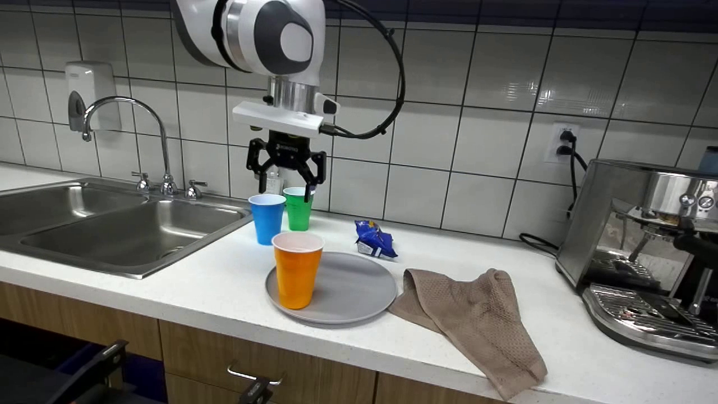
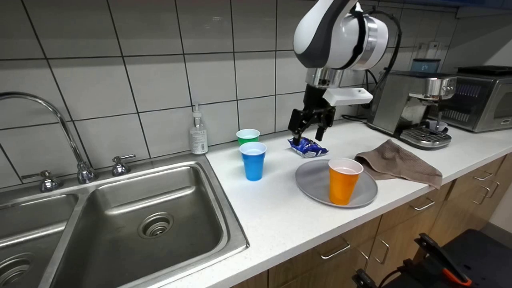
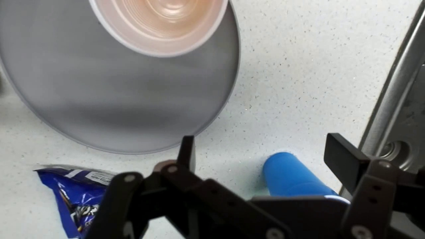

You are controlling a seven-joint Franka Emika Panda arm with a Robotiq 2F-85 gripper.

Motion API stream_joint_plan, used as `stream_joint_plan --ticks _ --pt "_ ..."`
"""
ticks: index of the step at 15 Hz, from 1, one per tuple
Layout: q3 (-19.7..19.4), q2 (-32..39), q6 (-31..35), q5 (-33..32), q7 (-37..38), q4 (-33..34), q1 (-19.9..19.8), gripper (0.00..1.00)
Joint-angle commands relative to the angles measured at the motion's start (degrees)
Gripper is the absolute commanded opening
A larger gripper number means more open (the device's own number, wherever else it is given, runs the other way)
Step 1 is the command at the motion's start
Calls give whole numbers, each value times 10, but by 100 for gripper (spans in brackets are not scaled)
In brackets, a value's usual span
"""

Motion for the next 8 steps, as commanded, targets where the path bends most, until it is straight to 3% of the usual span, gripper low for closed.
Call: stream_joint_plan --ticks 1,8 --pt "24 64 -1 -3 26 61 0 100" --pt "49 139 -7 -11 60 139 -2 100"
